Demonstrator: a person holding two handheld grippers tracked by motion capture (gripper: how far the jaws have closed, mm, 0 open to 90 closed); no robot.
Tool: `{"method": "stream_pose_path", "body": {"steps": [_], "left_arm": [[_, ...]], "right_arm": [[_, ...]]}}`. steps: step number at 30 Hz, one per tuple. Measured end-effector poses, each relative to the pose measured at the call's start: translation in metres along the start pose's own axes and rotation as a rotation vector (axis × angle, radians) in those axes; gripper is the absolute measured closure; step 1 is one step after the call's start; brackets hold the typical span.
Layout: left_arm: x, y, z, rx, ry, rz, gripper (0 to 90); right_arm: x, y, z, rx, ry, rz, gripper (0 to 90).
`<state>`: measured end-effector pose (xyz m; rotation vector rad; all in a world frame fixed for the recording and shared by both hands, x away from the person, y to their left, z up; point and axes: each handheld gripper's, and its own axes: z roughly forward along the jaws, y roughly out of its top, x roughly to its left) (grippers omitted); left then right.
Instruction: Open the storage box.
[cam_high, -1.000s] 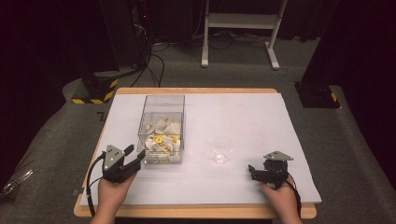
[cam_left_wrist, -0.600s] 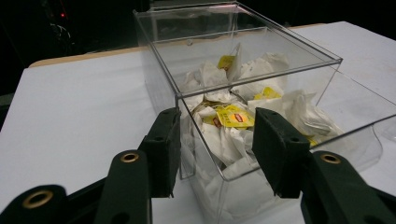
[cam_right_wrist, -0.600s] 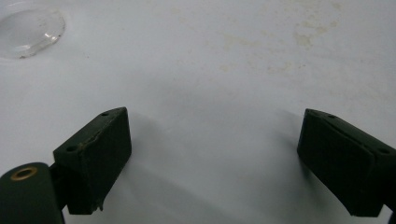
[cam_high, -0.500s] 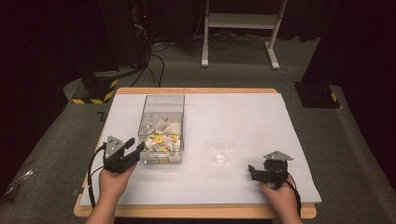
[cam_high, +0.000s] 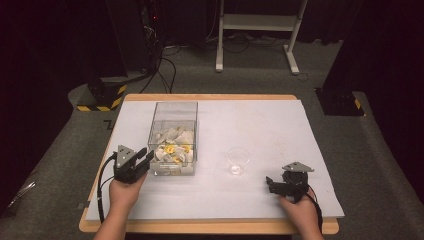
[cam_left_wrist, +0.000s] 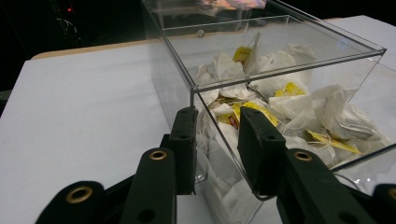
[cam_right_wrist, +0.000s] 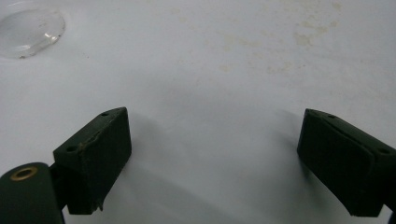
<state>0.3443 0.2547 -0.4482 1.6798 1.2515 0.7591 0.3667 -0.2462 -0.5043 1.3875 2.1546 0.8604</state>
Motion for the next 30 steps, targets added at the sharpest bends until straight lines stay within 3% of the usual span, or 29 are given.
{"method": "stream_pose_path", "body": {"steps": [18,30], "left_arm": [[-0.0016,-0.0045,0.0027,-0.01,-0.009,-0.003,72.9],[-0.0045,-0.0066,-0.0012,-0.012,0.007,-0.001,75.0]], "right_arm": [[-0.0001,0.0,0.0001,-0.001,0.0,-0.001,9.8],[0.0,0.0,0.0,0.0,0.0,0.0,9.9]]}}
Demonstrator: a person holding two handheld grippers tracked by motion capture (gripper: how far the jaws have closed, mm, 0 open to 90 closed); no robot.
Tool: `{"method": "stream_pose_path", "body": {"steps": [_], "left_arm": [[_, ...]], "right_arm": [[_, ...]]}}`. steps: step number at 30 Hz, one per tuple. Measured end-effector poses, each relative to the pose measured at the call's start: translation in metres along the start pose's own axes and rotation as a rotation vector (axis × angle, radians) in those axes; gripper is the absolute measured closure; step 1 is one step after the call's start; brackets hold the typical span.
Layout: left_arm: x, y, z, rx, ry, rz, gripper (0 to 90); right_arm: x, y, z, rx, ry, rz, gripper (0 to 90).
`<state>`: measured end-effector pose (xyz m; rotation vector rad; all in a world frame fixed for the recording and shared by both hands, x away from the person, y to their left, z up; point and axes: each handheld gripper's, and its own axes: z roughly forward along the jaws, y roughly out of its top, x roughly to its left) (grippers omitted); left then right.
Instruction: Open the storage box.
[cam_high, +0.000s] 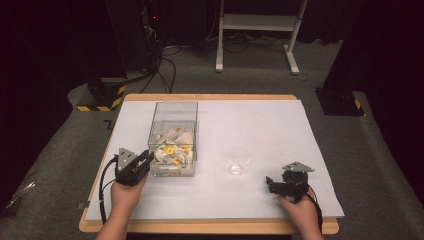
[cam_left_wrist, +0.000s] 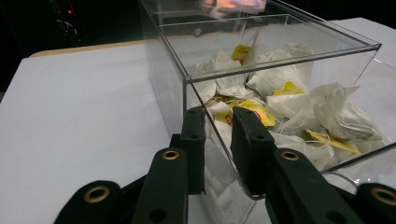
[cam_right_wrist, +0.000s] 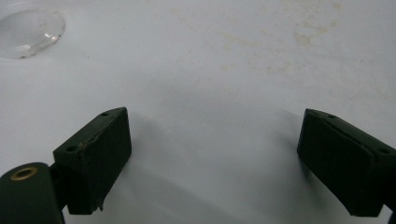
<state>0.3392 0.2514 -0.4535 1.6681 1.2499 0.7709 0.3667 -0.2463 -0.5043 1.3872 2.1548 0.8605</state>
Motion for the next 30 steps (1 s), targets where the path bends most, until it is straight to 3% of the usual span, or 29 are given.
{"method": "stream_pose_path", "body": {"steps": [30], "left_arm": [[-0.007,-0.009,-0.021,0.014,0.007,0.025,77.5]], "right_arm": [[0.0,0.0,0.0,-0.001,-0.002,-0.002,9.9]]}}
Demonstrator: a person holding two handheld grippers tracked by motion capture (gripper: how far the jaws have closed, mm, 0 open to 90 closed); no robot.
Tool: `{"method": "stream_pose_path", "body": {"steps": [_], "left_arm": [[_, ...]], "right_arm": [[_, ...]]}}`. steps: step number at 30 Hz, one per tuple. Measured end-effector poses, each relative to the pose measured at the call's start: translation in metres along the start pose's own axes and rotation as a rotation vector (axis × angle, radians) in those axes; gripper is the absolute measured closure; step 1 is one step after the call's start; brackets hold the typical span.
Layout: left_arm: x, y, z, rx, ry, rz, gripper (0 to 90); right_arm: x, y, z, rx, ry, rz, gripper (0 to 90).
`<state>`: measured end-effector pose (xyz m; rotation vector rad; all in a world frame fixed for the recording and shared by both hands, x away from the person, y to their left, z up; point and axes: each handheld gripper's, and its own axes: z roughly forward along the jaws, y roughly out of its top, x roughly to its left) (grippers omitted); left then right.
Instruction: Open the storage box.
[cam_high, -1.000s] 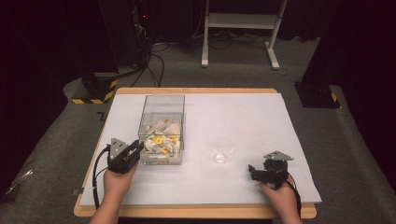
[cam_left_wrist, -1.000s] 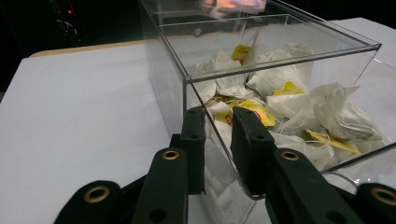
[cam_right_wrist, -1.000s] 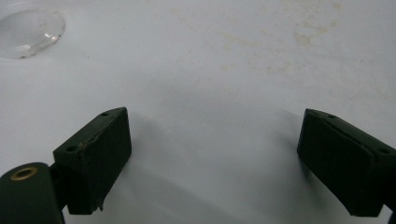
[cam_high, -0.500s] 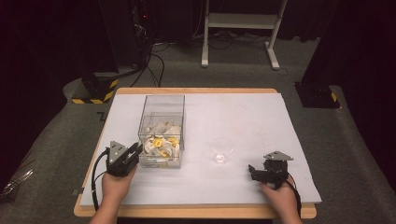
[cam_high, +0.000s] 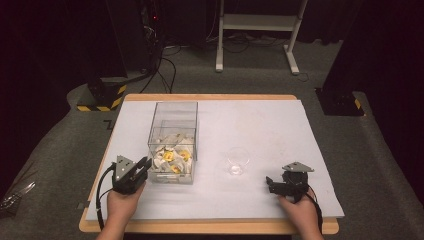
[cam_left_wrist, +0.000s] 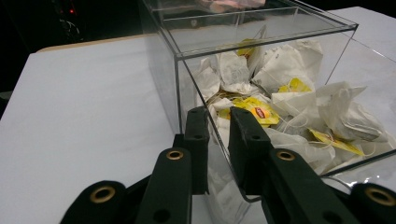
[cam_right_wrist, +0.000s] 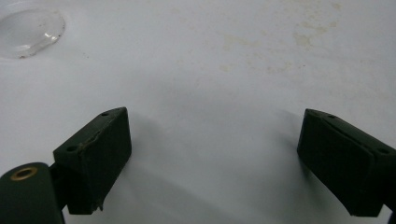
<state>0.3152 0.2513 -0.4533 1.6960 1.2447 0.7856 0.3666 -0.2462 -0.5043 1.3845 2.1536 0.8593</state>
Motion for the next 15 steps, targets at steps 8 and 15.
{"method": "stream_pose_path", "body": {"steps": [8,15], "left_arm": [[-0.003,-0.005,-0.007,-0.006,0.001,-0.013,78.3],[-0.006,-0.006,-0.013,-0.004,0.002,-0.009,78.3]], "right_arm": [[0.0,0.0,0.0,0.0,0.0,0.0,9.9],[0.0,0.0,0.0,0.0,0.0,0.0,9.9]]}}
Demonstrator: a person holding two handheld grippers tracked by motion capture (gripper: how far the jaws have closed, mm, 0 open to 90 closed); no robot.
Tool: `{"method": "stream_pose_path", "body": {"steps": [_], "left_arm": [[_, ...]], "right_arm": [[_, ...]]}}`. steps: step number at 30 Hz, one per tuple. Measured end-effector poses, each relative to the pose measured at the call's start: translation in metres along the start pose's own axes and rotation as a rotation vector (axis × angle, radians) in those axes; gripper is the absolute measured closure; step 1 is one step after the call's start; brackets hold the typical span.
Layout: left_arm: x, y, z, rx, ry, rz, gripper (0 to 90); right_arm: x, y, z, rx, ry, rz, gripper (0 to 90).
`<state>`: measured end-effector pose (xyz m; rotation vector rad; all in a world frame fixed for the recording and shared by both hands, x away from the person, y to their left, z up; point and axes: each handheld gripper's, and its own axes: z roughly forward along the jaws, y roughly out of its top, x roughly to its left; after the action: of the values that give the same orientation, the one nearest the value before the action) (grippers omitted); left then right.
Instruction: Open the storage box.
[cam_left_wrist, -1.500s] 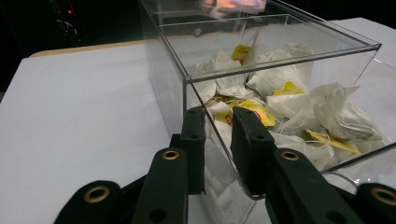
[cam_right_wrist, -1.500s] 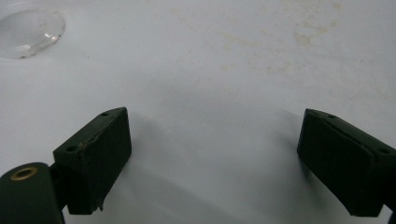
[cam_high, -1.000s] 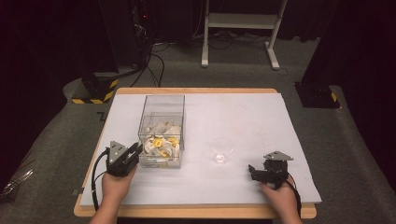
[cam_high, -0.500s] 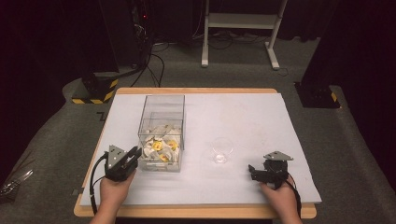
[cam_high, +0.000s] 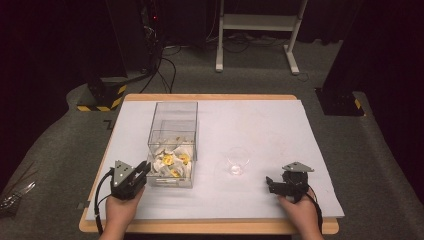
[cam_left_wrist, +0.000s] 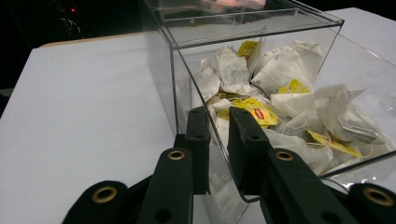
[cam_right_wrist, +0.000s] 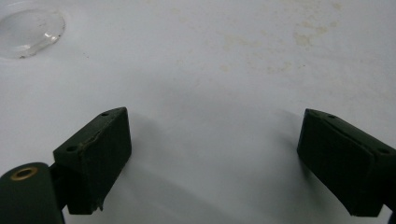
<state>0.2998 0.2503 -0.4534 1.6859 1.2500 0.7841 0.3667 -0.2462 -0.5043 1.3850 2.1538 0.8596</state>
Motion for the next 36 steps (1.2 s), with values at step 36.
{"method": "stream_pose_path", "body": {"steps": [36], "left_arm": [[-0.0022,-0.0032,0.001,0.009,0.014,0.001,77.3]], "right_arm": [[0.0,0.0,0.0,0.0,0.0,0.0,9.9]]}}
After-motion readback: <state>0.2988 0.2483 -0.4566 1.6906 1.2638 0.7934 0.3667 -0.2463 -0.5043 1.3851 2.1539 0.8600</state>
